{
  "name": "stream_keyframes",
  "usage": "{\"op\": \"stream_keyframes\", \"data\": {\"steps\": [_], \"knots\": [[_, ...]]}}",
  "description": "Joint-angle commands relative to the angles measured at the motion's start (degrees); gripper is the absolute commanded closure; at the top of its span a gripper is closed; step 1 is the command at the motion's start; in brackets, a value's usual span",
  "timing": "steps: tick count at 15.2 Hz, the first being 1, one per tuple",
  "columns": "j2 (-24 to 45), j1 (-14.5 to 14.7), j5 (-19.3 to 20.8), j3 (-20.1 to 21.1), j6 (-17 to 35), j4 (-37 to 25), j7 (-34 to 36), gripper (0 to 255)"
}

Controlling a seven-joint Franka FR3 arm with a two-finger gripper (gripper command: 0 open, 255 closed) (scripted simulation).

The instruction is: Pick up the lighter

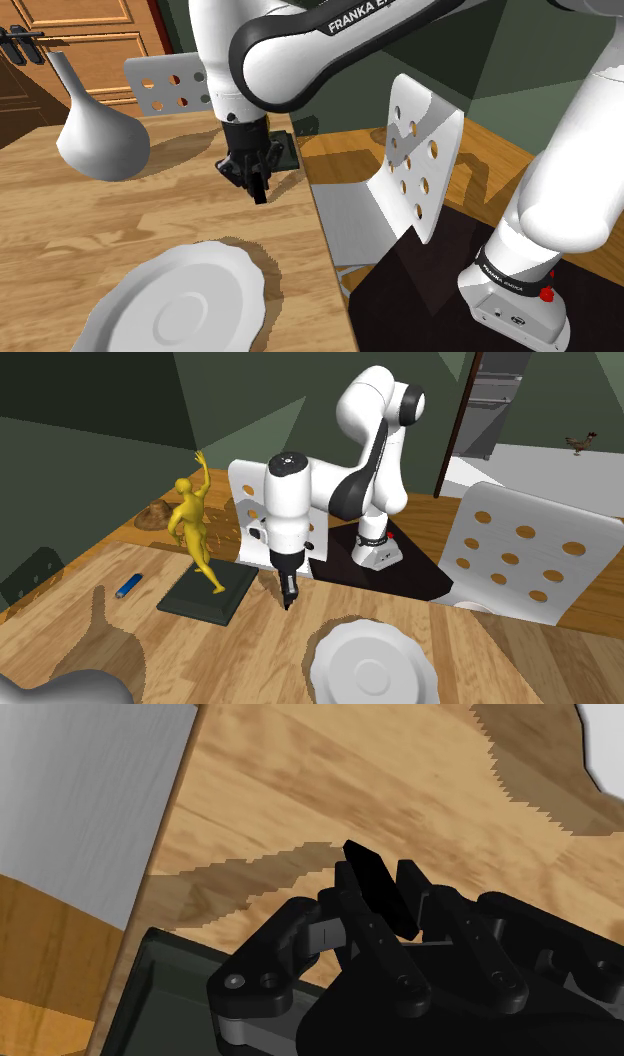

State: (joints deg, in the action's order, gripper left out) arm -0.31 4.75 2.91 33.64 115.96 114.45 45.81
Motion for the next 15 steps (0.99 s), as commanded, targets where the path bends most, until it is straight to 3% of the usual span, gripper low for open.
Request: {"op": "stream_keyframes", "data": {"steps": [1, 15], "knots": [[-0.4, 0.0, -0.3, 0.0, -1.3, -1.0, -0.2, 255], [-1.8, -0.2, -1.3, -0.2, -10.5, -9.0, -1.3, 255]]}}
